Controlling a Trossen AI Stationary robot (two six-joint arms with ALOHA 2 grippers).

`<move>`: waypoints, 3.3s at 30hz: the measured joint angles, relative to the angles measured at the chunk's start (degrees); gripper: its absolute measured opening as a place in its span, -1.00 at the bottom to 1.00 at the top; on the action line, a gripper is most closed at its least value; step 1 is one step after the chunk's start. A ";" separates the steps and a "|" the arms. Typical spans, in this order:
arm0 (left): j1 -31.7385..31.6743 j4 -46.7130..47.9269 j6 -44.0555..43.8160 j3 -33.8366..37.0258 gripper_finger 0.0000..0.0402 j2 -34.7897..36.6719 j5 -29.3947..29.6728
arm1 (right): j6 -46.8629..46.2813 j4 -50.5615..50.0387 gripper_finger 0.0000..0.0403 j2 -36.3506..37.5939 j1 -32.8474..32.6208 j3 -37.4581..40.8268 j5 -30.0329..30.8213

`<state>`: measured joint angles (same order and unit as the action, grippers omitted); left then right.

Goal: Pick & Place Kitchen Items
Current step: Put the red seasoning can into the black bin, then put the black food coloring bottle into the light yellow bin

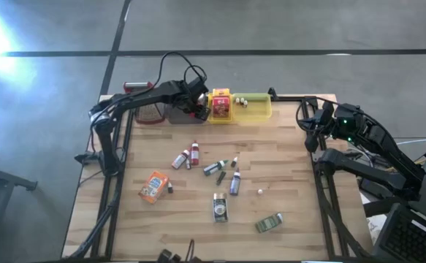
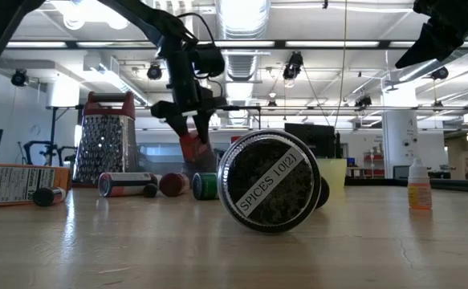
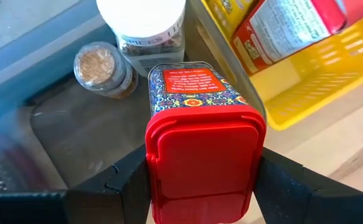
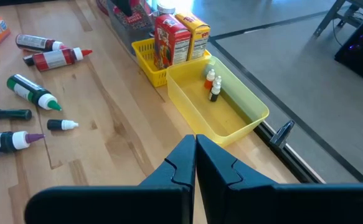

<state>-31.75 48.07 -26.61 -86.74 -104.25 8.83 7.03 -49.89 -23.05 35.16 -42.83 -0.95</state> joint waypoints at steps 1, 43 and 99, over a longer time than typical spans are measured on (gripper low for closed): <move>-0.07 -0.04 0.00 0.00 0.16 -0.23 -0.06 | 0.00 0.00 -0.96 0.00 -0.02 0.00 0.00; -1.52 -5.07 9.21 0.23 0.23 -3.21 -0.26 | 0.00 0.00 -0.96 0.01 -0.01 0.00 0.01; 8.24 2.20 -3.23 28.06 0.35 29.03 -1.33 | 0.00 0.00 -0.96 0.01 0.00 0.00 0.02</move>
<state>-23.51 50.27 -29.84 -58.67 -75.22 7.50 7.03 -49.89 -23.04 35.16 -42.83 -0.93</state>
